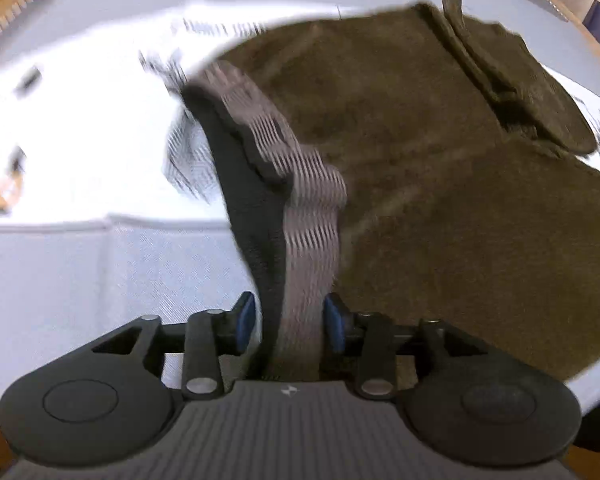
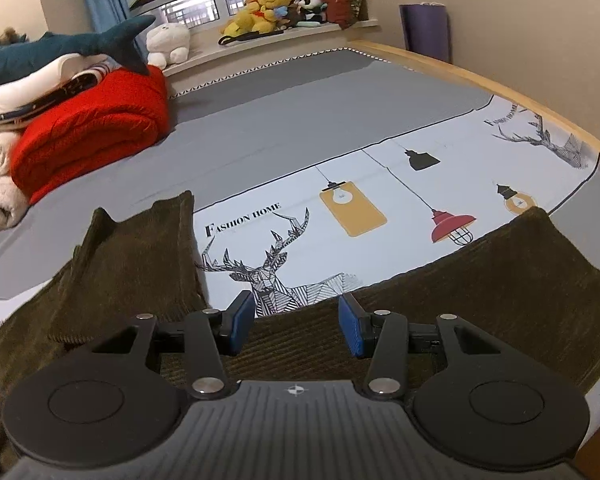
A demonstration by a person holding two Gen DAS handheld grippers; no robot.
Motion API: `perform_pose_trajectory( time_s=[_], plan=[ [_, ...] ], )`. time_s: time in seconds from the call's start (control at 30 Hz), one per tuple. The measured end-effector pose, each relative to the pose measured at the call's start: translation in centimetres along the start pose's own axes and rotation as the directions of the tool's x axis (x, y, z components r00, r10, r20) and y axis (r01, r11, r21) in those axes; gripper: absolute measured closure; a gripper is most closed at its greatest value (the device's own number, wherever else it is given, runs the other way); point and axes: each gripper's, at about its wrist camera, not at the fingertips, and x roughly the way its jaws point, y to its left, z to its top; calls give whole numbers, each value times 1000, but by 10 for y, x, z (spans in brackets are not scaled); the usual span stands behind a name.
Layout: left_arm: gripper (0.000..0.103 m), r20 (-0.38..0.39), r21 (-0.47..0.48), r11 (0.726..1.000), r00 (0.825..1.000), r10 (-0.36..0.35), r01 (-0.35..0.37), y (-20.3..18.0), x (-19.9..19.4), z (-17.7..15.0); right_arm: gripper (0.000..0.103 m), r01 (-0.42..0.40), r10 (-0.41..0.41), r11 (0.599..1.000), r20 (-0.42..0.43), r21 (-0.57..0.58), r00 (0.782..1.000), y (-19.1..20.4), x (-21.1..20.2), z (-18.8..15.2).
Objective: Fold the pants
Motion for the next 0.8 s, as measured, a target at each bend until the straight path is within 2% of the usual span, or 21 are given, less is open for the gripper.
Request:
perform_pose_trajectory(
  time_s=[0.07, 0.13, 0.17, 0.23, 0.3, 0.33, 0.37, 0.4, 0.43, 0.5, 0.67, 0.73, 0.77, 0.8],
  plan=[
    [55, 74, 3, 1000, 997, 3, -3, -5, -12, 5, 54, 3, -3, 1000, -3, -6, 1000, -2, 0, -1],
    [56, 125, -15, 998, 991, -53, 55, -8, -19, 11, 54, 11, -11, 1000, -5, -13, 1000, -5, 0, -1],
    [61, 142, -16, 996, 986, -85, 88, -12, -21, 14, 54, 18, -18, 1000, -6, -15, 1000, -8, 1, -1],
    [69, 153, 7, 989, 978, -145, 145, -23, -20, 19, 54, 26, -26, 1000, -9, -9, 1000, -12, 1, -1],
    [70, 130, 41, 986, 978, -163, 159, -34, -13, 20, 54, 25, -25, 1000, -10, 3, 1000, -16, 1, -1],
    [70, 97, 64, 988, 985, -143, 137, -39, -6, 19, 54, 24, -24, 1000, -10, 6, 1000, -18, 1, -1],
    [73, 36, 85, 993, 995, -88, 85, -44, 7, 18, 54, 24, -23, 1000, -10, 4, 1000, -19, 1, 0],
    [79, -23, 98, 995, 999, -28, 30, -46, 20, 16, 54, 25, -25, 1000, -10, 0, 1000, -19, 1, -1],
    [87, -37, 110, 994, 999, 7, -3, -49, 24, 16, 54, 26, -26, 1000, -10, -4, 1000, -20, 2, -1],
    [85, -21, 108, 994, 1000, 14, -12, -56, 21, 21, 54, 25, -25, 1000, -11, -9, 1000, -20, 3, 0],
    [70, 81, 114, 991, 994, -78, 68, -72, -1, 27, 54, -4, 4, 999, -14, -33, 1000, -14, 8, 1],
    [70, 99, 123, 988, 989, -110, 97, -80, -2, 30, 66, -37, 36, 998, -14, -50, 999, -8, 12, 2],
    [70, 104, 130, 986, 988, -114, 100, -85, -4, 26, 78, -57, 57, 997, -15, -53, 998, -4, 14, 4],
    [70, 109, 137, 985, 987, -117, 102, -90, -4, 28, 80, -80, 79, 995, -16, -57, 997, 0, 17, 5]
  ],
)
